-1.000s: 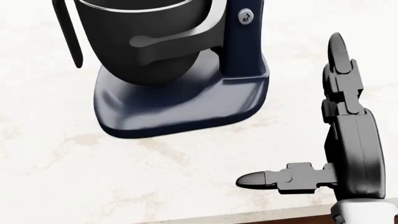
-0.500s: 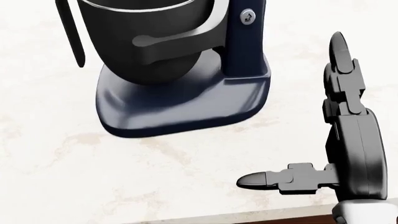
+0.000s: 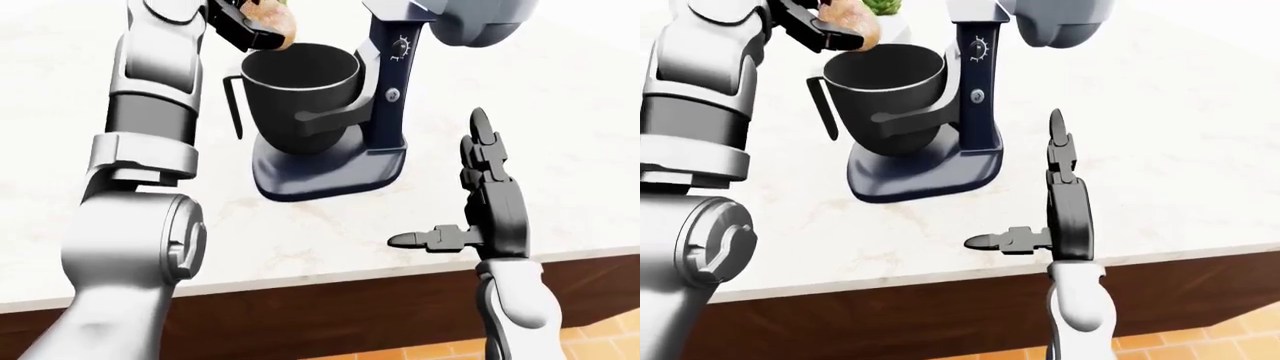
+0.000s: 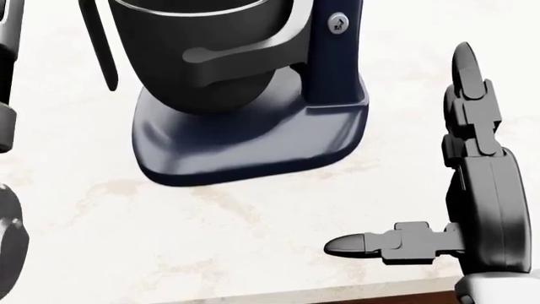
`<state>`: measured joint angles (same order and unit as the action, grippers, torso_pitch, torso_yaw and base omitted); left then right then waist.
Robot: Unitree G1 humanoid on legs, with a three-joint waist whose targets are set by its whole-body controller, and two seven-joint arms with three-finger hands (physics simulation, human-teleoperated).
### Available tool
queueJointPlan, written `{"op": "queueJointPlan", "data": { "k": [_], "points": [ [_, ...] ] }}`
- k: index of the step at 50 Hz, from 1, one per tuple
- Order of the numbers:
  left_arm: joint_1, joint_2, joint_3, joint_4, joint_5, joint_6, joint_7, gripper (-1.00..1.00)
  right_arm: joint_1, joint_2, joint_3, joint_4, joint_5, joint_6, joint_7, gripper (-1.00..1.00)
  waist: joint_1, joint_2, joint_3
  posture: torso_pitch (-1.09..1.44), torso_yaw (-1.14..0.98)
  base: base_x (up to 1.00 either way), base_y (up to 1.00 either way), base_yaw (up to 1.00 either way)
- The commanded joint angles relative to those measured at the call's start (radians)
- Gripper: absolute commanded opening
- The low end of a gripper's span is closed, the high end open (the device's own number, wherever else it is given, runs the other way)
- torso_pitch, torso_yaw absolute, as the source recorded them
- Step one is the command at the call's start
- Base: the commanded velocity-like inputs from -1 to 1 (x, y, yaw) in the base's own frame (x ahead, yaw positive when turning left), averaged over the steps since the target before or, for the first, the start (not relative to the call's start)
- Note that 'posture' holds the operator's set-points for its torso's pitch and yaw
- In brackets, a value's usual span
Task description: Place the bread in the stand mixer bowl.
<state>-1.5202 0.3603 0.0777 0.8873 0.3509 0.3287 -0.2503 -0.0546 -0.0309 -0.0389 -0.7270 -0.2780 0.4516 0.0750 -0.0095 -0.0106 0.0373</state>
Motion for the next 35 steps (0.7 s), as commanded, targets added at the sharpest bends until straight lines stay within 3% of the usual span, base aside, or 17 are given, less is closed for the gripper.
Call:
{"op": "queueJointPlan", "data": {
  "k": [1,35],
  "points": [
    [-0.043,0.005,0.006,-0.038,-0.002,-0.036,0.021,-1.00,-0.017,-0.003,-0.003,-0.038,0.000,-0.029,-0.006,1.00,-0.001,0.001,-0.027,0.00,0.00,0.00,0.00,0.00],
    [-0.033,-0.060,-0.010,0.015,-0.010,-0.086,0.073,-1.00,-0.010,-0.006,-0.013,-0.055,0.010,-0.024,-0.005,1.00,-0.001,-0.001,-0.030,0.00,0.00,0.00,0.00,0.00]
  ]
}}
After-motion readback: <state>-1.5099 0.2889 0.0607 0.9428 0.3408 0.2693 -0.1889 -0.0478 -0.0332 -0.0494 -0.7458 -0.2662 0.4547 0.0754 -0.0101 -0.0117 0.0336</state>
